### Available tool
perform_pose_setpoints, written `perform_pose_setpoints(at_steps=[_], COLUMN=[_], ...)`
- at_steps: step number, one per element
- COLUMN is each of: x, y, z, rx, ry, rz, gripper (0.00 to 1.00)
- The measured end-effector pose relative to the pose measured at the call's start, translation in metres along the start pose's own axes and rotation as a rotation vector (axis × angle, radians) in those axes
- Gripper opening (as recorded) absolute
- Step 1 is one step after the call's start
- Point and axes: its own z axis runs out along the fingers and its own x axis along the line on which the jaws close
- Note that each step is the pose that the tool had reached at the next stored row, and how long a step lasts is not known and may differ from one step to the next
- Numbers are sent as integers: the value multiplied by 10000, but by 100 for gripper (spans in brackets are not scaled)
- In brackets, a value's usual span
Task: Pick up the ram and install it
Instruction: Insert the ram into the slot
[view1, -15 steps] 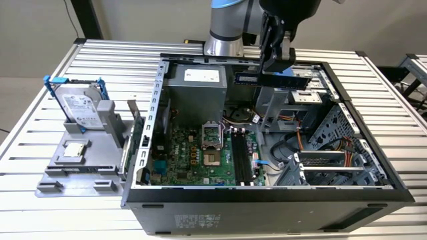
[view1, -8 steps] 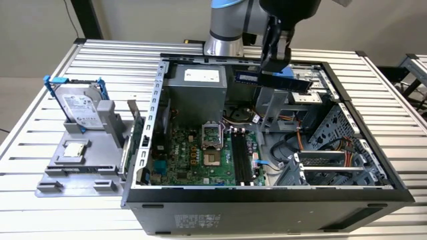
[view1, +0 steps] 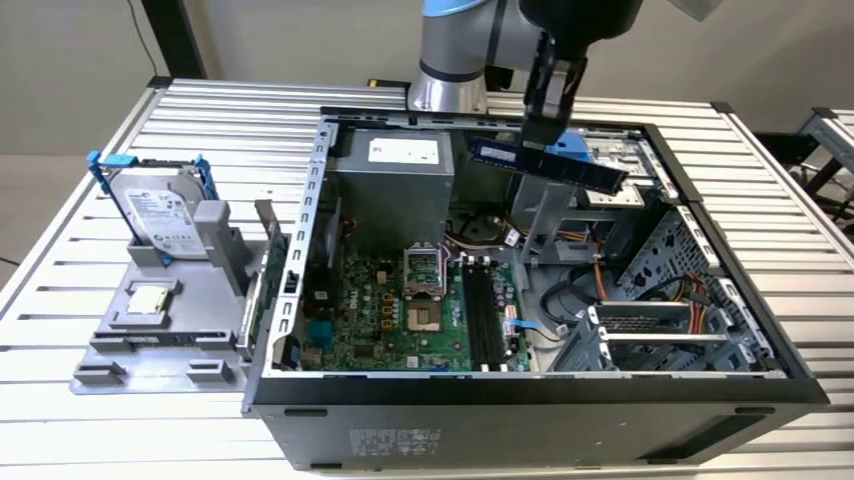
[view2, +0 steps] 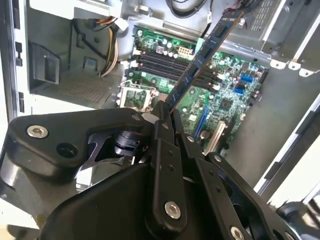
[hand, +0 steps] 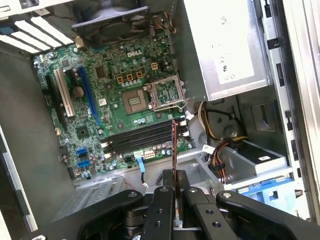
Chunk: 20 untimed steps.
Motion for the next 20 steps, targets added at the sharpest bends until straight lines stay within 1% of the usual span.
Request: perform_pose_setpoints(at_steps=[9,10,20], x=[0,0,0], y=[0,0,0], z=[0,0,0], rx=[64,78,149], ry=[5,7,12], rz=[1264,1543,2939], gripper=[0,0,0])
